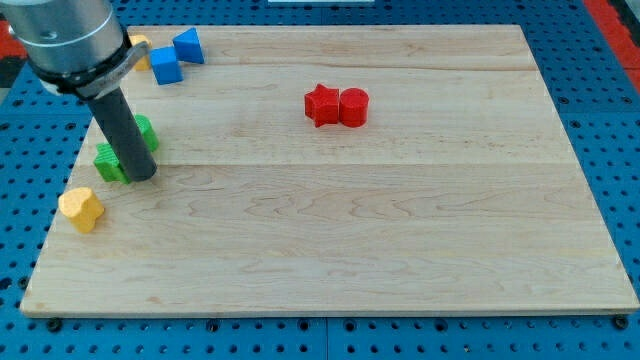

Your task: Slide the green star to the center

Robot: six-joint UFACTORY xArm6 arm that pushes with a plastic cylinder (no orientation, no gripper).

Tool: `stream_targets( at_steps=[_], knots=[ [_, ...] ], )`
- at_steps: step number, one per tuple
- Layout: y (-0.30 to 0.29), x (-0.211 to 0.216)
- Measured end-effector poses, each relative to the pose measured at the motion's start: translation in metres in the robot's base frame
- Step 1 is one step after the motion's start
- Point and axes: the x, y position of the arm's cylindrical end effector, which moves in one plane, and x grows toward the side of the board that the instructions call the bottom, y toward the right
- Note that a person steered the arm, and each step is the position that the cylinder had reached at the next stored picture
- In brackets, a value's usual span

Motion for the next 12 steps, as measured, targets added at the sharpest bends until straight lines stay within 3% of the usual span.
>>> stream_targets(
  at_steps=[3, 4, 5, 6, 7, 8, 10, 11, 12],
  knots=[
    [0.036, -0.081],
    [0.098, -0.098],
    [0.014, -0.118],
    [-0.074, -0.108],
    [-0.086, -0.031],
    [-0.035, -0.018],
    [0.029, -0.050],
    [0.040, -0.044],
    [-0.010, -0.036]
  ],
)
